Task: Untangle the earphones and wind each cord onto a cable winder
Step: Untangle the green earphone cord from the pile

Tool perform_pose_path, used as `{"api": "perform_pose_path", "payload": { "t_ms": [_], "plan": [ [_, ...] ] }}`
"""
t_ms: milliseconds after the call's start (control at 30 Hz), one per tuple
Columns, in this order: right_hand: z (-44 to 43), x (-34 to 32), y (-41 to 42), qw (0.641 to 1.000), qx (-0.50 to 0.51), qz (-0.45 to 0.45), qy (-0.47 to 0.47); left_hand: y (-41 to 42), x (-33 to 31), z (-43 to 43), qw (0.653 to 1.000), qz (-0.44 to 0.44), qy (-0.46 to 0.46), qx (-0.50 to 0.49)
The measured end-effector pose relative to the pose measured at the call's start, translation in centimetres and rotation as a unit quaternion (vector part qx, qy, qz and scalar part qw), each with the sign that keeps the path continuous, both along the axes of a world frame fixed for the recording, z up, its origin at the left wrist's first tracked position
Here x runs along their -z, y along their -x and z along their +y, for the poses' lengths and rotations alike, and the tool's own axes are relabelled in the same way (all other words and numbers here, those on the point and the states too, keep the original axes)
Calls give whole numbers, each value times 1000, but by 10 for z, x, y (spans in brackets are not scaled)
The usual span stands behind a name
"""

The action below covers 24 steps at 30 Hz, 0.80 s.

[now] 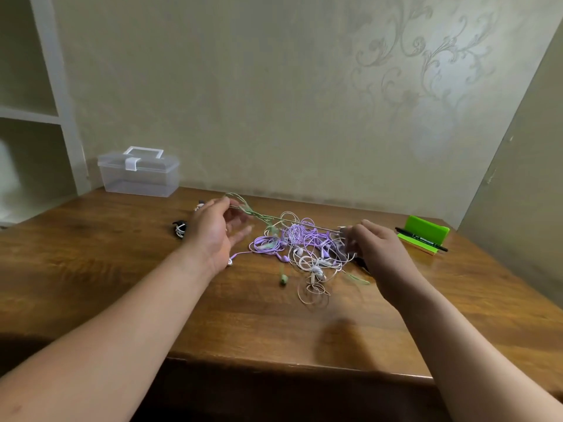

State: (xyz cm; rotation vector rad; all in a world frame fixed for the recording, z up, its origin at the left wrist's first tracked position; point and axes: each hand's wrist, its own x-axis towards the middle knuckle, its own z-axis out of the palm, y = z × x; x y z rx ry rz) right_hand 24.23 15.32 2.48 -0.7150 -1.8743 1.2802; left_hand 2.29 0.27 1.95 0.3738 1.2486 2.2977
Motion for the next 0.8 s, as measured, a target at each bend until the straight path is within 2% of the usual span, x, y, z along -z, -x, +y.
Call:
{"api": "perform_pose_path", "payload": {
  "t_ms": [167,267,400,467,533,600,667,800],
  "plan": [
    [14,8,-6,984,74,83,139,19,8,0,993,-110,-44,-10],
    [15,15,-10,990,49,-7,132,14,7,3,994,-99,-47,6],
    [6,24,-2,989,-28,-127,66,-2,-5,11,996,-53,-59,48],
    [0,23,7,980,0,-186,-76,-7,-12,16,995,-41,-68,66],
    [-9,21,17,969,3,-175,-175,-14,-19,19,993,-34,-76,79],
    [-19,17,27,973,-42,-142,-180,-19,-26,23,992,-27,-87,90],
    [-30,16,41,972,-75,-146,-166,-21,-28,26,990,-27,-96,96],
    [-39,22,58,969,-86,-148,-181,-24,-28,28,990,-50,-96,95]
  ]
}}
